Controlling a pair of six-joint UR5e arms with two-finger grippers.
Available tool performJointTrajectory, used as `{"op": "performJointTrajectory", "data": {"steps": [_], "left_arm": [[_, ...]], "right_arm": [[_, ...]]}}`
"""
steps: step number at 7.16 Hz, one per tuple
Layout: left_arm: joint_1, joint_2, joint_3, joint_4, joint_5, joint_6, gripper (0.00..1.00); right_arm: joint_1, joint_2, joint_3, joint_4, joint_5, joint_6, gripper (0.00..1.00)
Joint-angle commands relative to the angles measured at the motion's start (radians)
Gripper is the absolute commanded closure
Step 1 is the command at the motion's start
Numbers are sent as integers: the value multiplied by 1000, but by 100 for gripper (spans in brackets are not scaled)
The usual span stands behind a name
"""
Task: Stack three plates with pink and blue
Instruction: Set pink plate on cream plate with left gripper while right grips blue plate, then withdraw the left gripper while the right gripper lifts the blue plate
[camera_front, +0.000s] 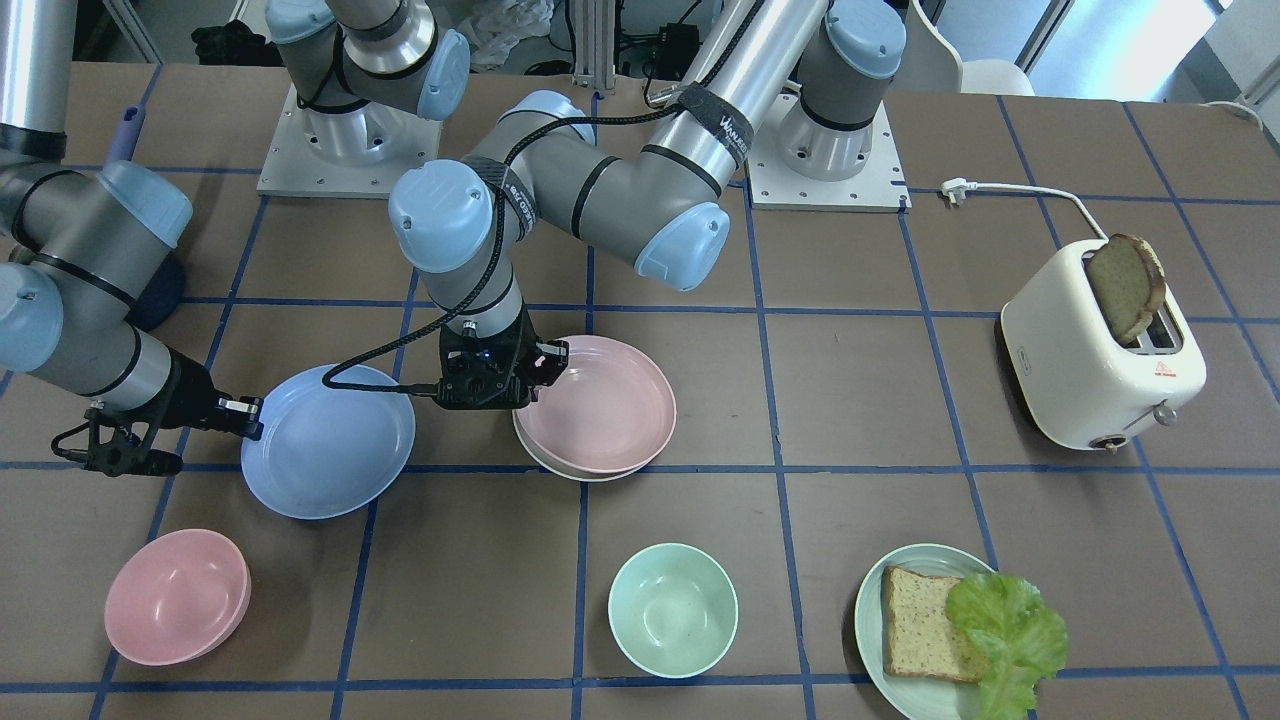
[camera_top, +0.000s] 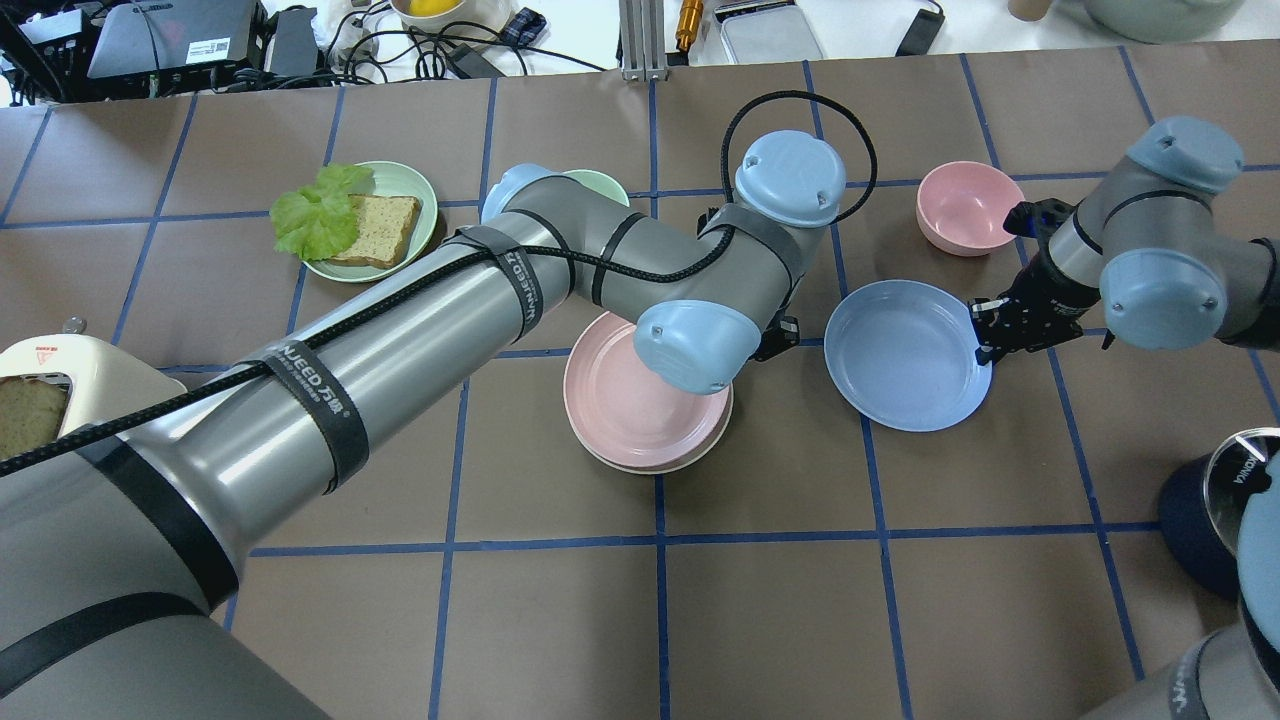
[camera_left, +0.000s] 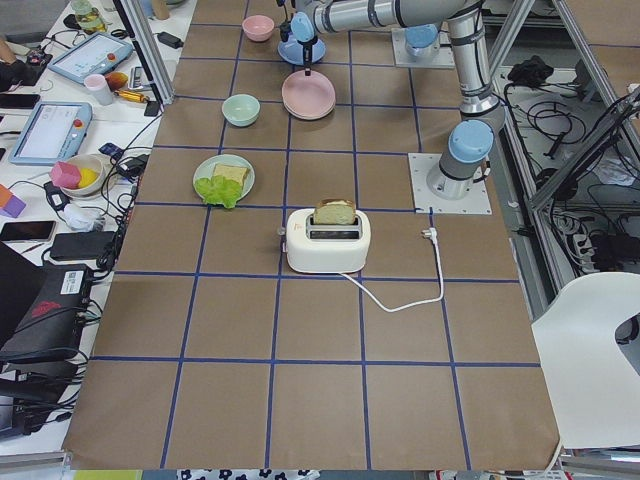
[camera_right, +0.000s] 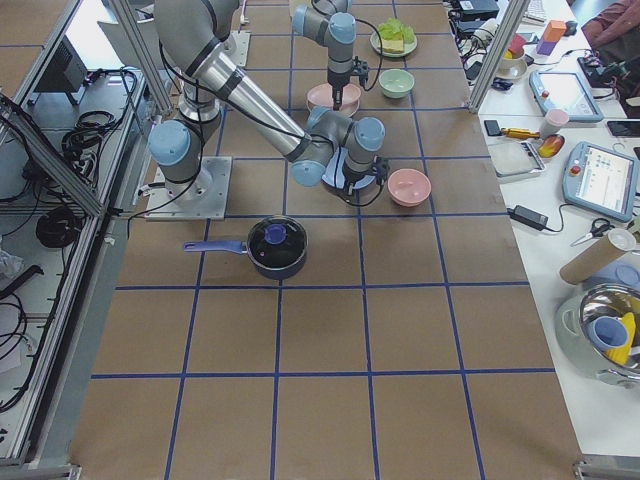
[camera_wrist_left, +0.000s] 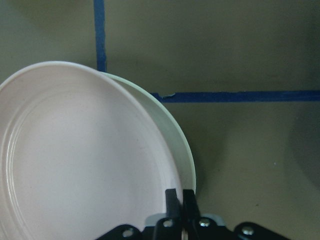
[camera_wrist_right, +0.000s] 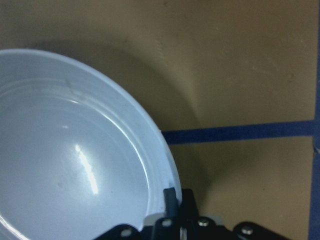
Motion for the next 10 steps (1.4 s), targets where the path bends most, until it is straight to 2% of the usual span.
{"op": "performJointTrajectory", "data": {"steps": [1, 4, 5, 6, 8, 10], "left_arm": [[19, 30, 11, 2, 10, 6, 0], [161, 100, 59, -15, -2, 89, 0], [213, 138, 62, -36, -54, 106, 0], [279, 196, 61, -90, -91, 177, 0], [407, 298, 59, -133, -215, 276, 0], [462, 414, 60, -245, -198, 308, 0]], "right_arm": [[13, -3, -46, 27, 8, -3, 100], [32, -3, -210, 229, 8, -3, 100], [65, -6, -255, 240, -2, 0, 100], [105, -21, -292, 304, -5, 8, 100], [194, -52, -313, 325, -5, 149, 100], [320, -90, -315, 326, -7, 323, 100]]}}
